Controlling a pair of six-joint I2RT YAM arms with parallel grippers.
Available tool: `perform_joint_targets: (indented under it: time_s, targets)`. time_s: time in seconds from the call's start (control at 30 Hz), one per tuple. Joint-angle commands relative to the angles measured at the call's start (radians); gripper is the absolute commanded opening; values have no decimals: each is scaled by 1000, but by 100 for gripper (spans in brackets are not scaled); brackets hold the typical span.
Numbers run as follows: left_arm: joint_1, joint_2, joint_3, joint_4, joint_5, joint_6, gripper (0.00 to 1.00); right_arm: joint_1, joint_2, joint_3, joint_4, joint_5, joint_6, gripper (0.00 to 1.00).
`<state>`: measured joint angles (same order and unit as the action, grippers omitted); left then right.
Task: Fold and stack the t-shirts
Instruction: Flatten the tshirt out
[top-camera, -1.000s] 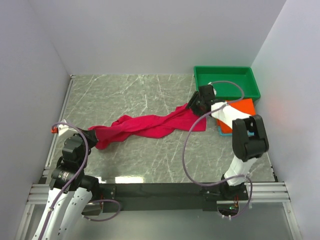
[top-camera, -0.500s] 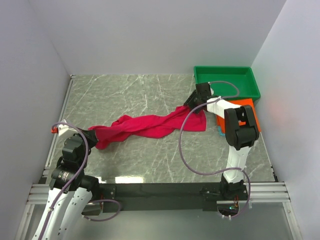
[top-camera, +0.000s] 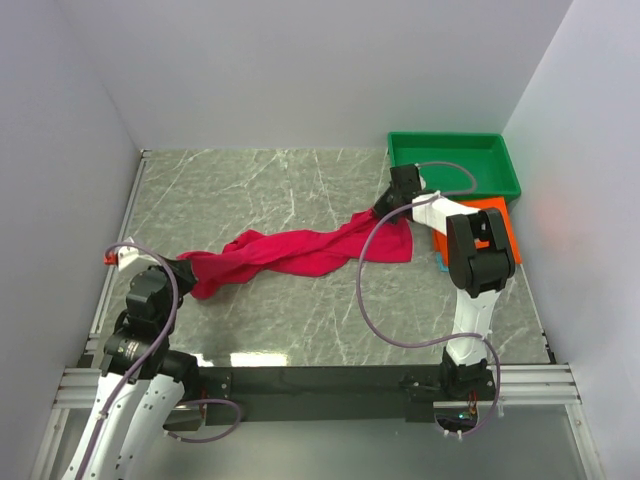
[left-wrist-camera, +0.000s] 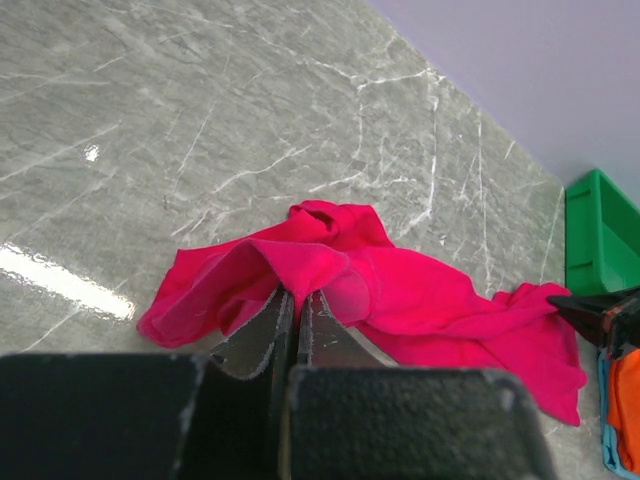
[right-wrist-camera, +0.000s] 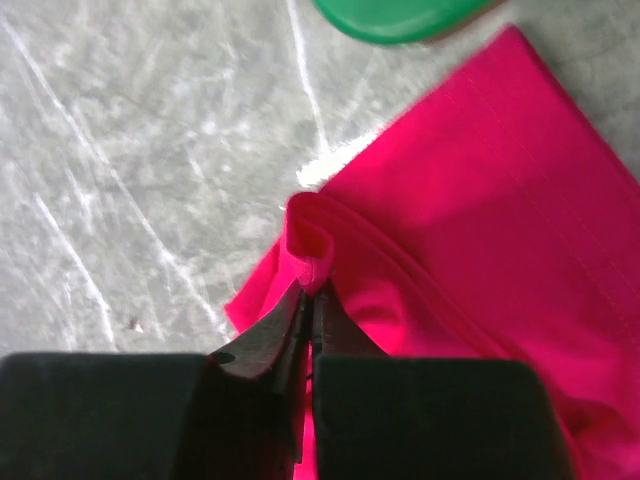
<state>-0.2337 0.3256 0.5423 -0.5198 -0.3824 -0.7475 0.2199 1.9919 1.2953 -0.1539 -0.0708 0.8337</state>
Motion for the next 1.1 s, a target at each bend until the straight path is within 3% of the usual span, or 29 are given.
perform_joint_targets:
  time_s: [0.0,0.23,0.6,0.73,1.07]
  targets:
    - [7,30,13,61,-19,-10,1,-5,-70,82,-33,35,-36,0]
    - [7,252,206,184,-127,60,1,-33,-197,203,-144,69,-117,0]
    - [46,645,908,353,-187,289,1,-82,-385,649,-349,69,-261,0]
    - [46,646,1071,371,-173,367,1,-90,-502,668,-317,69,-318,0]
    - [45,389,1091,360,-89,546,1,-91,-910,412,-220,69,-452,0]
